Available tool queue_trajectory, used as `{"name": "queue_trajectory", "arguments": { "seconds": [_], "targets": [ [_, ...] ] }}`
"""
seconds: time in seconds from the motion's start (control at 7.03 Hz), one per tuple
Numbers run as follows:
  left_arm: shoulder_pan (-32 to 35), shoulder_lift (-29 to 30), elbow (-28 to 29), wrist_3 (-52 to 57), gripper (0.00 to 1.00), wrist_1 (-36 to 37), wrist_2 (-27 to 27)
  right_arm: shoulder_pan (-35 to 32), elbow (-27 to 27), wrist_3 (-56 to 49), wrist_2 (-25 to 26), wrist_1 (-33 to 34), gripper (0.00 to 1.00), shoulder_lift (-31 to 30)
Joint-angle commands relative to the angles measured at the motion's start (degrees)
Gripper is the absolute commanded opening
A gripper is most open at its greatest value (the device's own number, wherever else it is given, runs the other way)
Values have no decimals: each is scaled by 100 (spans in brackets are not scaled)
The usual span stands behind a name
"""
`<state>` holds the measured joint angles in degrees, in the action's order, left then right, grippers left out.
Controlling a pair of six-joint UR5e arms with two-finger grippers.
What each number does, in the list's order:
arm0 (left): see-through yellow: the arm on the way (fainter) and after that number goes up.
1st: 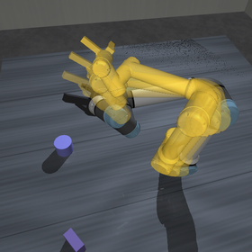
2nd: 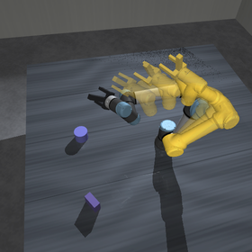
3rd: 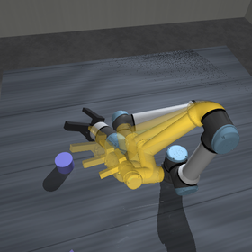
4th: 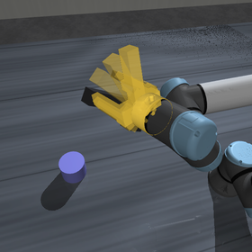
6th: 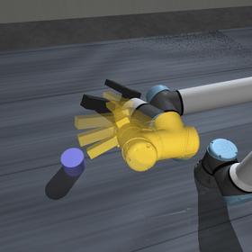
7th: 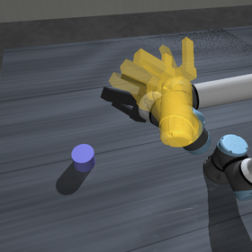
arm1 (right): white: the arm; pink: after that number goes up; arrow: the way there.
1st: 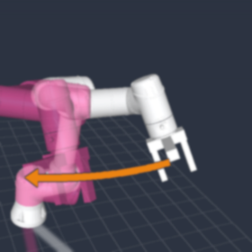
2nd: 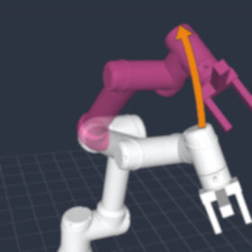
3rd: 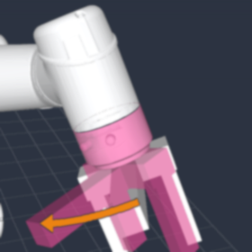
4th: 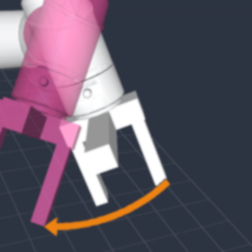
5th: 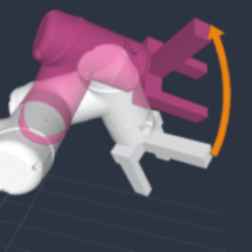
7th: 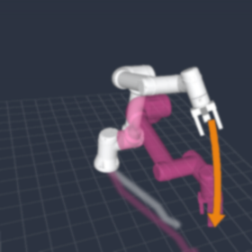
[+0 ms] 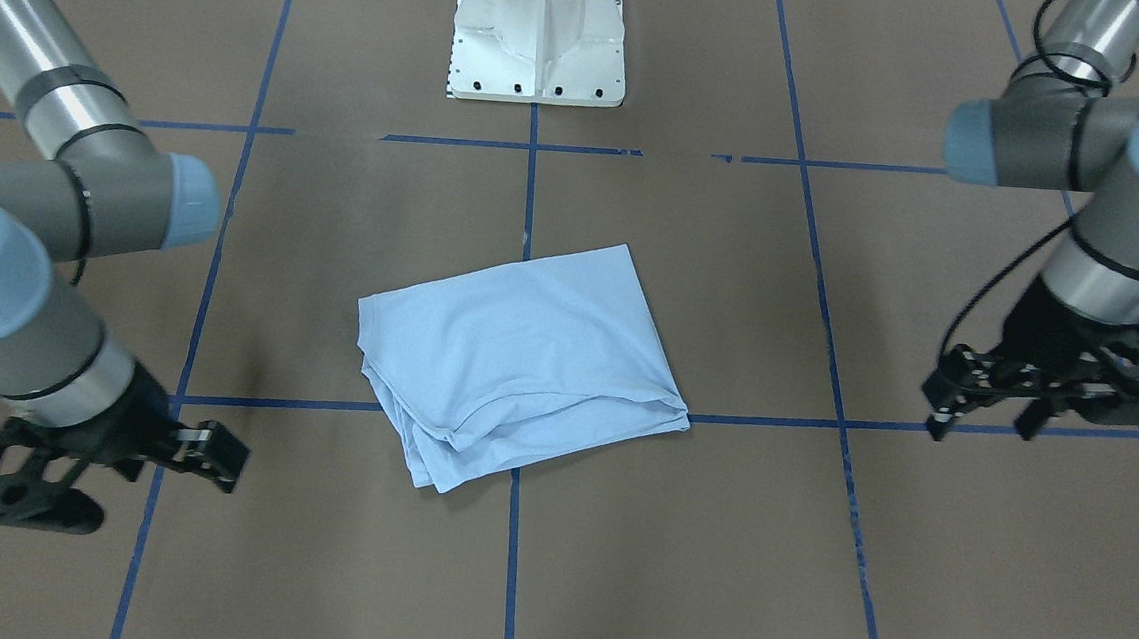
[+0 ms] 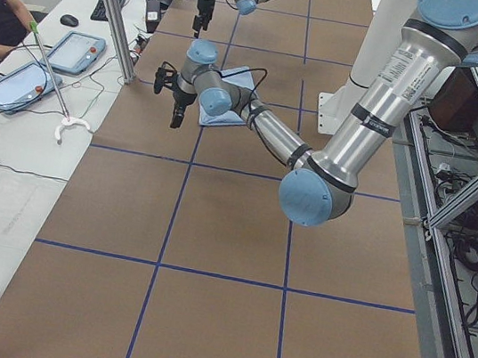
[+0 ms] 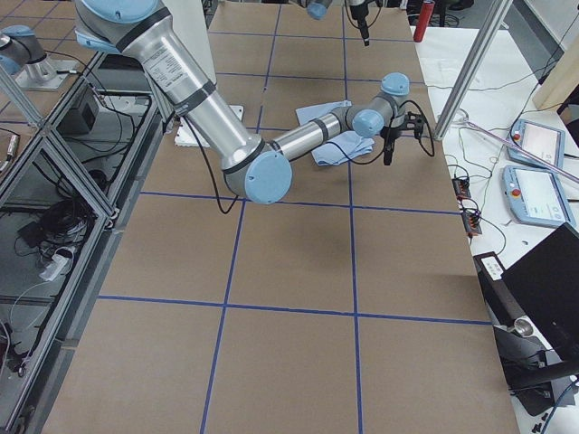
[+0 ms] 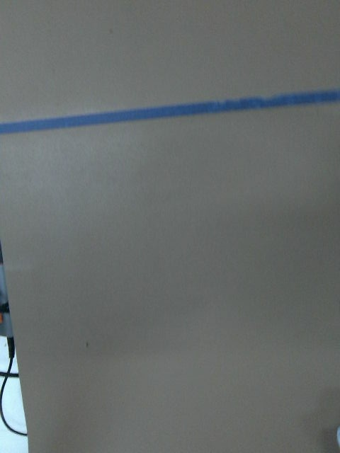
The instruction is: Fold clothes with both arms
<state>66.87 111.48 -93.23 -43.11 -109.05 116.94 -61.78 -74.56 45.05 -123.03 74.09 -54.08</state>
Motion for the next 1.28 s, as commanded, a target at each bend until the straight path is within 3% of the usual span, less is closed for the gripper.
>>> {"name": "queue_trajectory", "arguments": {
  "seconds": [0.0, 0.28, 0.43, 0.57, 0.85, 1.0, 1.14],
  "targets": [
    [1227, -337, 130, 2697, 100, 687, 397, -1260, -111, -2639, -928, 53, 100, -1117],
    [2168, -819, 156, 4347, 100, 1130, 716, -2045, -399, -4375, -1240, 53, 100, -2154],
    [2338, -1100, 156, 5459, 100, 1140, 716, -2309, -653, -4634, -1424, 184, 100, -2646],
    [2366, -1233, 95, 5732, 100, 1167, 725, -2573, -1108, -4985, -1495, 516, 100, -3138],
    [2384, -1732, 95, 5735, 100, 818, 925, -3265, -2617, -5032, -1602, 2400, 100, -3860],
    [2366, -1857, 347, 5778, 100, 406, 883, -3244, -3086, -4963, -1506, 2417, 100, -4299],
    [2357, -1867, 585, 5787, 100, 167, 874, -3218, -2699, -5014, -1218, 2383, 100, -4321]
  ]
}}
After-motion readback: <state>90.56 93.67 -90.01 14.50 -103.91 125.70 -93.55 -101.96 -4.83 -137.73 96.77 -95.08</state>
